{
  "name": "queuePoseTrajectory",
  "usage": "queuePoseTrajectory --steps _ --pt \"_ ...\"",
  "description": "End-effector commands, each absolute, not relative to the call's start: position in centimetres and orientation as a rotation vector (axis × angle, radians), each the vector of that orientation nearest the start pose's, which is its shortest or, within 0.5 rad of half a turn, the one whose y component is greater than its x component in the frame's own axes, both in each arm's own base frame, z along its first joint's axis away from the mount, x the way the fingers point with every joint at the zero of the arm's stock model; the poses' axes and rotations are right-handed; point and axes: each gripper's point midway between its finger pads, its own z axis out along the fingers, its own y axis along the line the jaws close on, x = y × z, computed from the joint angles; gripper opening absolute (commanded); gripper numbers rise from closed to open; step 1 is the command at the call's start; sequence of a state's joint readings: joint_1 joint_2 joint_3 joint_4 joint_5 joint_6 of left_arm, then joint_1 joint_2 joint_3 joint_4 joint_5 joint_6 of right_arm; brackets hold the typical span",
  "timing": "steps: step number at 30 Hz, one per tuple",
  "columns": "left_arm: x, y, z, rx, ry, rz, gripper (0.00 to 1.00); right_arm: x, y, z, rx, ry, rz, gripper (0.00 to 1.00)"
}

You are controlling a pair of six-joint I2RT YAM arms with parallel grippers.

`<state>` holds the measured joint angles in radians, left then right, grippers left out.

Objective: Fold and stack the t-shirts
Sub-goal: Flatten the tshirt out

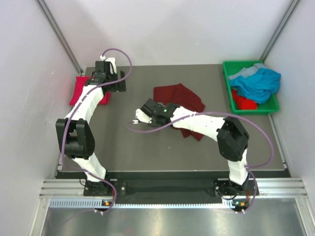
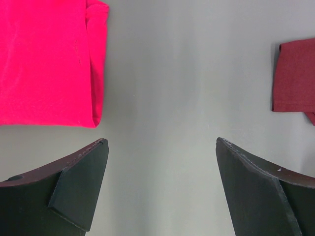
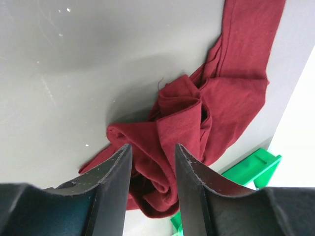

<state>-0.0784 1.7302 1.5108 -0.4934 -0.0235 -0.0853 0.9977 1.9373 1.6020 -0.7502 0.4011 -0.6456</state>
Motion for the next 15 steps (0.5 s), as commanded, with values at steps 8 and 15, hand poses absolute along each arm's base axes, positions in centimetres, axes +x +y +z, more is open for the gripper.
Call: queuePoseTrajectory --steps 8,15 --pt "47.4 -3.7 21.3 -0.038 2.222 -0.072 0.94 31.7 32.2 12.5 -1.802 1.842 -0.461 0.41" --pt "47.1 -3.4 21.4 -0.037 2.223 -0.056 0.95 32.4 31.3 10.4 -1.809 1.871 -0.533 0.39"
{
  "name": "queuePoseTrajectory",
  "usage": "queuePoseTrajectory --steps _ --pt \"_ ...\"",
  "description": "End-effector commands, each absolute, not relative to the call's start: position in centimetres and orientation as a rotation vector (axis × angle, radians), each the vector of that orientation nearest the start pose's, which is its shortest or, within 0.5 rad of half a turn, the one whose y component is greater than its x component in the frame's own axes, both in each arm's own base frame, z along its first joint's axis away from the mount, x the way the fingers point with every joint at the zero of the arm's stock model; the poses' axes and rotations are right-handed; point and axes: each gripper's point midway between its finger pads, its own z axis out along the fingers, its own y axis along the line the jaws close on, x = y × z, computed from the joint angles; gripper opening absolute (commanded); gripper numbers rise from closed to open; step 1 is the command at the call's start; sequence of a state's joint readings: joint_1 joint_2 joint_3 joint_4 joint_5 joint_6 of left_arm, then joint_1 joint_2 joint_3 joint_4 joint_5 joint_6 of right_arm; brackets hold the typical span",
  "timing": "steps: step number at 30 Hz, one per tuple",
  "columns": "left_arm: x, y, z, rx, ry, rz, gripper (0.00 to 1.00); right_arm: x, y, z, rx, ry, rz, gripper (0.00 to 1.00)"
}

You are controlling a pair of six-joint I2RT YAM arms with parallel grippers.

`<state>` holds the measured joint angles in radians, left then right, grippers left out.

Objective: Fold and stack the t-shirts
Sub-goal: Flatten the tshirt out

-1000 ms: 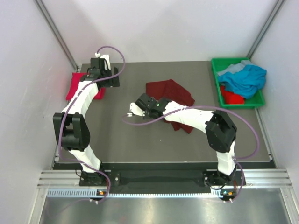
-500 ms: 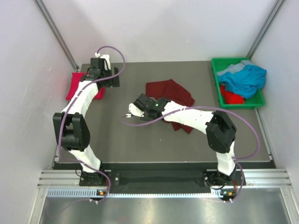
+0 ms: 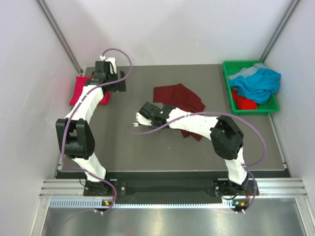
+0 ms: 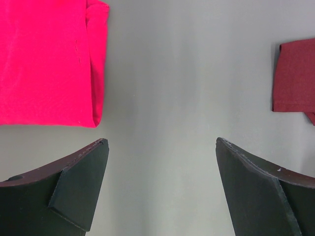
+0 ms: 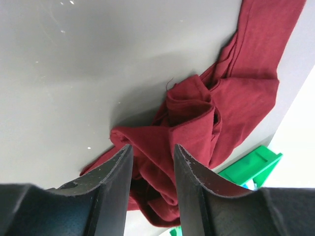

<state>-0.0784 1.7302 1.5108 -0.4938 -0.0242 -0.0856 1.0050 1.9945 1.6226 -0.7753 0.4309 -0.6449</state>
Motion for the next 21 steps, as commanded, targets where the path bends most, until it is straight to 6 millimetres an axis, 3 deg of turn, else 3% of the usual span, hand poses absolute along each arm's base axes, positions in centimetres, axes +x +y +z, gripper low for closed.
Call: queuePoseTrajectory --steps 1,7,8,11,14,16,21 --pt "47.0 -3.4 21.2 -0.038 2.226 -0.054 0.95 32.5 31.4 10.3 -1.801 1.869 -0.543 0.39" --pt "46.8 -3.3 21.1 -0.041 2.225 -0.049 0.95 33.5 30.4 10.6 -1.759 1.860 -0.650 0.25" --pt "46.7 -3.2 21.0 -0.043 2.227 -0.051 0.95 33.6 30.3 10.7 -1.747 1.858 -0.658 0.16" --pt "46.8 -3.5 21.1 -0.043 2.223 -0.065 0.95 33.9 30.2 11.2 -1.720 1.851 -0.675 0.03" --pt "46.9 -3.6 21.2 -0.042 2.222 -0.072 0.95 34.3 30.2 11.8 -1.693 1.833 -0.697 0.00" --pt "46.9 -3.6 21.5 -0.042 2.217 -0.072 0.95 34.8 30.4 12.8 -1.662 1.811 -0.709 0.00" --pt "47.0 -3.6 21.8 -0.031 2.213 -0.071 0.95 36.7 30.8 18.5 -1.533 1.738 -0.705 0.00"
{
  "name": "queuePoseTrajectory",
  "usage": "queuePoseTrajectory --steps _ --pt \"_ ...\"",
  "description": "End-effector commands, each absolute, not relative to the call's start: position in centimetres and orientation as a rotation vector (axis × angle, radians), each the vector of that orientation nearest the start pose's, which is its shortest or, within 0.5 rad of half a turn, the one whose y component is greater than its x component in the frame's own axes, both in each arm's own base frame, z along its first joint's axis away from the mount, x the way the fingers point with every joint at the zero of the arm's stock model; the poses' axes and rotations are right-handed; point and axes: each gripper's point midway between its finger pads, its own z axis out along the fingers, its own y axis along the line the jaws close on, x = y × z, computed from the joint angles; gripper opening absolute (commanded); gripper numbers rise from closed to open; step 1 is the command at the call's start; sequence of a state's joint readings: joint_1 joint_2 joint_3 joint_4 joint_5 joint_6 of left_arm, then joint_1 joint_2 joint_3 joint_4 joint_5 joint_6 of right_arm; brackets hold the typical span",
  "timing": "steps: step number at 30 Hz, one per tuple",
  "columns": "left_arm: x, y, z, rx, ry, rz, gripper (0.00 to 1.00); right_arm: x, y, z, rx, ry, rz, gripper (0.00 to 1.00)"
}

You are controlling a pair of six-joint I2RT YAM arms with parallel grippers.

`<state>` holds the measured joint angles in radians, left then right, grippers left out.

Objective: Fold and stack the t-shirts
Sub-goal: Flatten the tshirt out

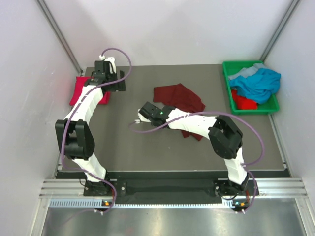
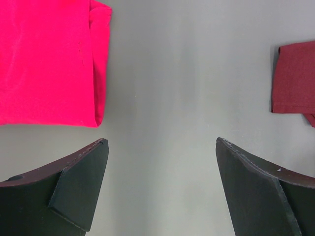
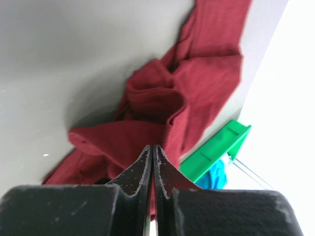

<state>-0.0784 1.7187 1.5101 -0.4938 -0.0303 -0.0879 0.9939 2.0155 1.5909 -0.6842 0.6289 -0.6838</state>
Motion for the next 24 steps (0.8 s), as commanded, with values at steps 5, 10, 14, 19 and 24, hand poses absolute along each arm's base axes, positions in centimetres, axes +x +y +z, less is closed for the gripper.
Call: queuePoseTrajectory --steps 5,10,14,19,24 --pt "47.0 -3.9 21.2 -0.015 2.227 -0.083 0.95 38.6 29.2 23.0 -1.423 1.725 -0.701 0.00" --pt "47.0 -4.4 20.5 0.018 2.237 -0.111 0.94 40.7 26.8 28.3 -1.284 1.702 -0.713 0.00" --pt "47.4 -4.6 20.3 0.035 2.240 -0.114 0.94 42.9 23.4 34.1 -1.133 1.678 -0.750 0.00" --pt "48.1 -5.0 20.2 0.050 2.241 -0.127 0.94 42.3 22.3 32.4 -1.188 1.768 -0.605 0.17" --pt "48.3 -4.9 20.4 0.042 2.235 -0.119 0.94 37.7 24.6 22.7 -1.447 1.889 -0.368 0.57"
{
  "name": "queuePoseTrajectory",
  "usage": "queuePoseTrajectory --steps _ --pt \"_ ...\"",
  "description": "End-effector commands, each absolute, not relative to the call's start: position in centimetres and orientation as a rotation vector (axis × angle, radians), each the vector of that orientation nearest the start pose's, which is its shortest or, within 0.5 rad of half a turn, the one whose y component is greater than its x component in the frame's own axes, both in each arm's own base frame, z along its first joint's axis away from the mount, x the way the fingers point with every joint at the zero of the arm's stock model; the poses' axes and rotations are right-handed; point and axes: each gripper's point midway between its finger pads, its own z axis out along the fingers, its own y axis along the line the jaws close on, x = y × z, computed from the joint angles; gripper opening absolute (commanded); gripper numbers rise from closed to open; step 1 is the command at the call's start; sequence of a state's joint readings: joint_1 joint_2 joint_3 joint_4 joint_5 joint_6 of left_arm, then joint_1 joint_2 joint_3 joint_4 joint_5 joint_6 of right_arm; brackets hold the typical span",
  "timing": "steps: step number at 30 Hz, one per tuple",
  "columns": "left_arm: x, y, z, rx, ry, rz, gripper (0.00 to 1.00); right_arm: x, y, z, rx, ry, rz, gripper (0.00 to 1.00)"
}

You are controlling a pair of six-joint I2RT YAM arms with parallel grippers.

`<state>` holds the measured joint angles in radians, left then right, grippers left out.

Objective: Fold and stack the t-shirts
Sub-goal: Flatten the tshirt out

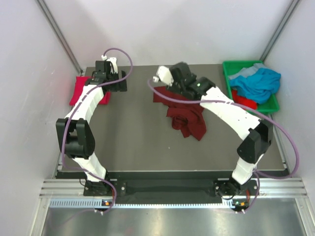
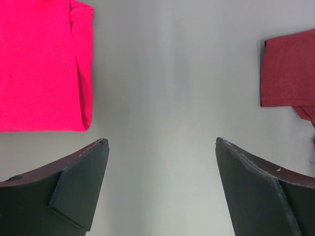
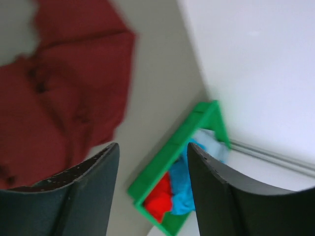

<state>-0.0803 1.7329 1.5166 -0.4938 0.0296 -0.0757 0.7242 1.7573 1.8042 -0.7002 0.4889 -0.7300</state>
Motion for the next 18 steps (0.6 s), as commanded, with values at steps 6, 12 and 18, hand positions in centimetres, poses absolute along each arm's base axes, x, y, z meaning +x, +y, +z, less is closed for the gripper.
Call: queuePoseTrajectory --steps 6,12,18 --pt "48.0 -4.3 20.1 0.045 2.248 -0.079 0.94 34.8 28.9 16.7 -1.604 1.845 -0.285 0.59" --pt "48.0 -3.4 20.3 0.042 2.248 -0.016 0.94 34.4 32.3 13.8 -1.668 1.808 -0.263 0.58" --pt "47.9 -3.2 20.3 0.044 2.252 -0.002 0.94 34.2 33.9 12.0 -1.705 1.786 -0.266 0.57"
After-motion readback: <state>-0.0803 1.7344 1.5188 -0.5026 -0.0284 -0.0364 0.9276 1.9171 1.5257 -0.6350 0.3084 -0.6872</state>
